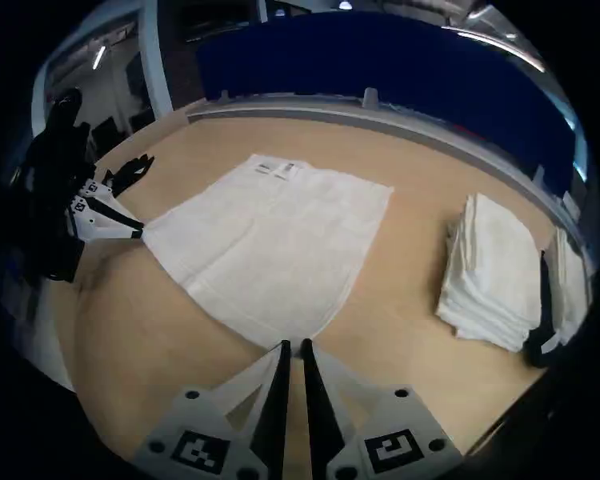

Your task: Fold towel

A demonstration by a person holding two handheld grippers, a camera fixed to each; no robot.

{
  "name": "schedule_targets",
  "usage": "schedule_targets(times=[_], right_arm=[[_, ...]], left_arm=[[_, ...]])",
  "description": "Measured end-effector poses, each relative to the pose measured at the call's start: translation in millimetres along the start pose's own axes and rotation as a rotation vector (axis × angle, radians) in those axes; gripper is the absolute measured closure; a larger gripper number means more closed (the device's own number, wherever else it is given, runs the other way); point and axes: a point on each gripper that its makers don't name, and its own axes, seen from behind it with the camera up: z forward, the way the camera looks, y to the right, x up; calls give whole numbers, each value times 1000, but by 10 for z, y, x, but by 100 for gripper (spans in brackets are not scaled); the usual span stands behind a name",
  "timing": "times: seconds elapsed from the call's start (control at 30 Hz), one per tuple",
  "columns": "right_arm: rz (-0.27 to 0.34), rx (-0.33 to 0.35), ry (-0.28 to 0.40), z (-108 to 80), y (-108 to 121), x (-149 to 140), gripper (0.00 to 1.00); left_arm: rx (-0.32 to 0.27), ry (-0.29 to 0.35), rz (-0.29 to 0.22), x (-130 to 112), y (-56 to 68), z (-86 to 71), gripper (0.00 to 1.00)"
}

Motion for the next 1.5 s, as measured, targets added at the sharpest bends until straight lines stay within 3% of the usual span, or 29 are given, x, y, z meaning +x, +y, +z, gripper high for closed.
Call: schedule_targets(times=[0.7,1.03,1.2,1.5], right_arm=[[27,12,93,-604,-125,474,89],[44,18,114,-813,-184,587,89],[49,18,115,-876,-205,594,89],[52,17,108,-842,-187,590,89]], left_arm=[[5,57,-71,311,57,-551,90],[-2,80,-133,430,104,-763,90],[-5,88,-149,449,135,-837,90],[-1,85,-159,447,132,-804,90]])
